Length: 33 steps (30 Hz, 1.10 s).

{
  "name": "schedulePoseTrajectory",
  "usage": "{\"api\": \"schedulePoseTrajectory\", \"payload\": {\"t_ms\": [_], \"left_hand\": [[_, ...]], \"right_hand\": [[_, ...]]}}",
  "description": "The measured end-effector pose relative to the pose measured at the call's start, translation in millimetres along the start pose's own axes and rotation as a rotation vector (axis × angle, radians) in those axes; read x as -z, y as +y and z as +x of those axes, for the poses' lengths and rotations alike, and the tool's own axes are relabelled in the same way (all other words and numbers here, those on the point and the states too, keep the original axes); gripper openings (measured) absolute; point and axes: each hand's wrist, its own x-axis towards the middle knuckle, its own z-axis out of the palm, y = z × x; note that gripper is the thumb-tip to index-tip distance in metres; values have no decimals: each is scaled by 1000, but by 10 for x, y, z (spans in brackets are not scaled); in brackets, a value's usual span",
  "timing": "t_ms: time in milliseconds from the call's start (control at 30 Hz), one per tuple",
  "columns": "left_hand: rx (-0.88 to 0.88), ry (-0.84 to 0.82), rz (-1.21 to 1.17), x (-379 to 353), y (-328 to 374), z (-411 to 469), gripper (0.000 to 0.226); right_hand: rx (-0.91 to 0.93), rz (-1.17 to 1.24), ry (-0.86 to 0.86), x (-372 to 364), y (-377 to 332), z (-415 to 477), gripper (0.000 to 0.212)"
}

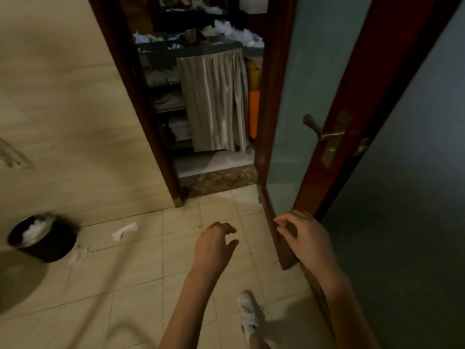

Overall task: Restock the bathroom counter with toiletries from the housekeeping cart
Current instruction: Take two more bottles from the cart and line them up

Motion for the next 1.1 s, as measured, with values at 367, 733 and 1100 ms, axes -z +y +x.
{"api": "schedulePoseTrajectory", "payload": {"t_ms": [367,733,1100], "left_hand": [[34,70,123,331,7,1745,32],[196,81,82,397,-420,2440,37],[263,95,32,670,-1226,4066,27]], "right_hand": [[77,-41,-118,-46,31,1989,28],[176,-13,-143,-374,-118,3054,24],[213,-80,-240,-1009,-315,4764,25]]}}
